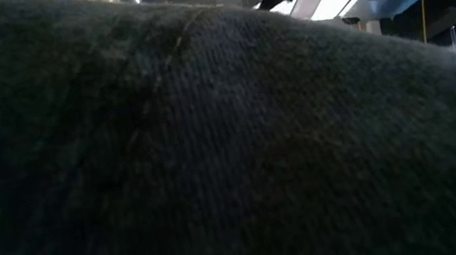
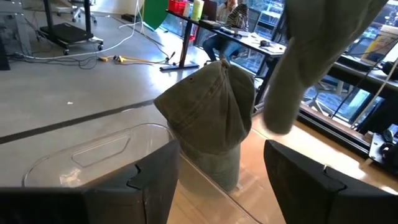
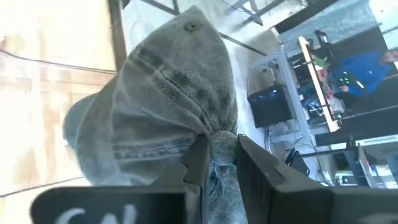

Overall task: Pick & Place hat
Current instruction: Put the top black cap into the right transparent bin

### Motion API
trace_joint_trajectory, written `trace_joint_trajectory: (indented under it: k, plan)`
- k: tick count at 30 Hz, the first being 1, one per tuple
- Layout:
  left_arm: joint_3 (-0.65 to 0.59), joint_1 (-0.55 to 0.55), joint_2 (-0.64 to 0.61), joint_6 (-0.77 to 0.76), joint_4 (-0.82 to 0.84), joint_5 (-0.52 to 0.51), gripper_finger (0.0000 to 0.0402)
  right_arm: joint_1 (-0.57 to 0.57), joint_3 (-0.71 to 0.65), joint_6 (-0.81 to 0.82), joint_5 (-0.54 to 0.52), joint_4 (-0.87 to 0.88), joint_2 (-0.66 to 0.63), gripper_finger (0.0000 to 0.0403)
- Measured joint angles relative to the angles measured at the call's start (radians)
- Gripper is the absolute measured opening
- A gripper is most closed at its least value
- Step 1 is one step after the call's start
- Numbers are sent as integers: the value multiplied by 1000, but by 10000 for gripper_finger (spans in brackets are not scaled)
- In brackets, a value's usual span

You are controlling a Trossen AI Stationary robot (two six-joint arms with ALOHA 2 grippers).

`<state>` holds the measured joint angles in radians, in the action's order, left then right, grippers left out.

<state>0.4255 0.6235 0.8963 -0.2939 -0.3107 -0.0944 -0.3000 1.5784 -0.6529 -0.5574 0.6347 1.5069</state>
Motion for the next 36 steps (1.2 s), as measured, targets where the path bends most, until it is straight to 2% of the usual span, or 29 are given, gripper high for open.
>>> trace_joint_trajectory:
  k: [6, 16, 26, 36]
  plan:
    - [0, 0, 0, 0, 1, 2, 227, -4, 0, -11, 2, -103, 117, 62]
    - [0, 0, 0, 0, 8, 2, 227, -22, 0, 9, 2, -123, 259, 62]
    - [0, 0, 0, 0, 9, 2, 227, -65, 0, 23, 28, -126, 332, 64]
    - [0, 0, 0, 1, 9, 2, 227, -71, 0, 17, 27, -117, 359, 103]
